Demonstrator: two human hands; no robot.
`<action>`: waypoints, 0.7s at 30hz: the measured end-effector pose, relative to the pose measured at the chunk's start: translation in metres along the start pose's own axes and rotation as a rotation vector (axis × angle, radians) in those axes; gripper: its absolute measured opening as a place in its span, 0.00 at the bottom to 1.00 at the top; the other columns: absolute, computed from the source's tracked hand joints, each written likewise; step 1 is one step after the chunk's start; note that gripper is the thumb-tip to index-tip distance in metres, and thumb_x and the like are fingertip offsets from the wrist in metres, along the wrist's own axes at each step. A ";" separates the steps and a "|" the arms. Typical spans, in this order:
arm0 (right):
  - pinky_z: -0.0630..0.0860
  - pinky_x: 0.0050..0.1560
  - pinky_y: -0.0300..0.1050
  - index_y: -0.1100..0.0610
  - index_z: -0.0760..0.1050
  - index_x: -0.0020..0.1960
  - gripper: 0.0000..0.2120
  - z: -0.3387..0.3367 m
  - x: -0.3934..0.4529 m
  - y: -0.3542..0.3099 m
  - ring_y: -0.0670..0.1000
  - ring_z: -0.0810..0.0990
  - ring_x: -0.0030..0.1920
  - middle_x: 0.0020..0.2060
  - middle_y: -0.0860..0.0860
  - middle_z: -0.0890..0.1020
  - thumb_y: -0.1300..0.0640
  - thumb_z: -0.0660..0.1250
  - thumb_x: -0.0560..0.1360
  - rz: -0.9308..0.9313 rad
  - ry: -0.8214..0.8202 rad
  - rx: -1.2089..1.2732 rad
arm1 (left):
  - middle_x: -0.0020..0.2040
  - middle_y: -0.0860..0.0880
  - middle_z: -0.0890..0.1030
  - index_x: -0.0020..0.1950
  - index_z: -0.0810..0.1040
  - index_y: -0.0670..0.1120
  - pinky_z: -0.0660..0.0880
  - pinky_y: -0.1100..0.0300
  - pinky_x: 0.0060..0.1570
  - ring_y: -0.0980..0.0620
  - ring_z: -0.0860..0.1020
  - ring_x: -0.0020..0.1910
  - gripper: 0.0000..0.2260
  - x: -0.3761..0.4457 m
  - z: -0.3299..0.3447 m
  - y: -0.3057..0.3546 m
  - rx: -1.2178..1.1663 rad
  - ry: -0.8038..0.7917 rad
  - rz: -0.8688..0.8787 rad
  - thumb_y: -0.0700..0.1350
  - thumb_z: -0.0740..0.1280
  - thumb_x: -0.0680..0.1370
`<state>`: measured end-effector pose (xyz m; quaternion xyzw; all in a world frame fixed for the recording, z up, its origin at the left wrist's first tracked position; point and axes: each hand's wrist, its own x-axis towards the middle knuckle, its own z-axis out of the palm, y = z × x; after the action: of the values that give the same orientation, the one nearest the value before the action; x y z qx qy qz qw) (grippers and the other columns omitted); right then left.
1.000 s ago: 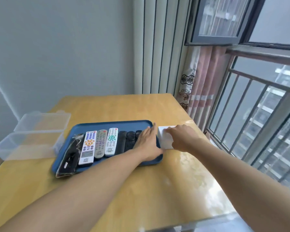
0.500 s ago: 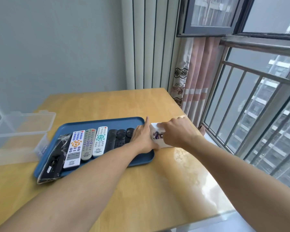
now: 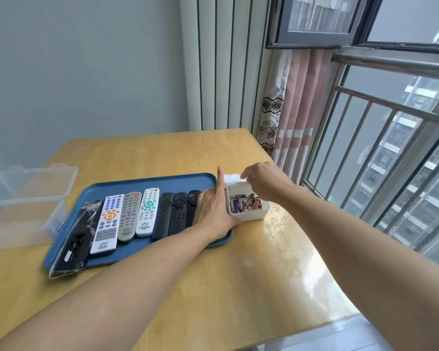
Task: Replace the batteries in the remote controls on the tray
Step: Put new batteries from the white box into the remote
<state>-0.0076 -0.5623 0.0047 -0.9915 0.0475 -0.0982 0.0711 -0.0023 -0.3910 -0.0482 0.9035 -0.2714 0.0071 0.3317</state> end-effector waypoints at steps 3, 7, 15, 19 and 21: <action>0.80 0.54 0.54 0.51 0.81 0.61 0.13 -0.004 -0.004 -0.001 0.55 0.81 0.56 0.59 0.53 0.82 0.61 0.66 0.79 -0.050 0.037 0.026 | 0.67 0.49 0.77 0.82 0.35 0.51 0.66 0.49 0.68 0.43 0.70 0.68 0.61 0.003 0.002 -0.005 -0.007 0.007 -0.002 0.60 0.78 0.67; 0.79 0.53 0.49 0.51 0.82 0.56 0.10 -0.024 -0.011 -0.007 0.49 0.81 0.53 0.52 0.47 0.84 0.58 0.74 0.75 -0.218 -0.058 -0.001 | 0.67 0.51 0.77 0.82 0.37 0.52 0.66 0.50 0.68 0.45 0.72 0.66 0.60 0.003 0.006 -0.008 0.010 0.036 0.044 0.65 0.76 0.66; 0.66 0.28 0.43 0.53 0.82 0.54 0.18 -0.009 -0.023 -0.024 0.53 0.73 0.33 0.40 0.53 0.80 0.70 0.64 0.72 -0.357 -0.342 -0.404 | 0.71 0.50 0.71 0.82 0.37 0.53 0.61 0.54 0.73 0.47 0.68 0.70 0.54 -0.010 0.009 -0.010 0.078 0.088 0.184 0.67 0.71 0.72; 0.69 0.33 0.46 0.49 0.81 0.53 0.17 0.000 -0.021 -0.021 0.55 0.80 0.40 0.44 0.50 0.81 0.67 0.63 0.74 -0.446 -0.294 -0.473 | 0.73 0.50 0.70 0.83 0.39 0.52 0.60 0.54 0.74 0.46 0.67 0.72 0.54 -0.008 0.007 -0.009 0.085 0.071 0.166 0.67 0.71 0.71; 0.70 0.33 0.46 0.51 0.80 0.51 0.15 0.003 -0.019 -0.020 0.54 0.80 0.40 0.46 0.49 0.81 0.67 0.62 0.74 -0.485 -0.276 -0.526 | 0.74 0.50 0.69 0.83 0.39 0.52 0.60 0.54 0.74 0.46 0.67 0.72 0.55 -0.008 0.005 -0.008 0.094 0.060 0.158 0.68 0.72 0.71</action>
<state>-0.0243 -0.5398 0.0015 -0.9621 -0.1751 0.0378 -0.2054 -0.0060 -0.3852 -0.0588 0.8933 -0.3311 0.0729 0.2951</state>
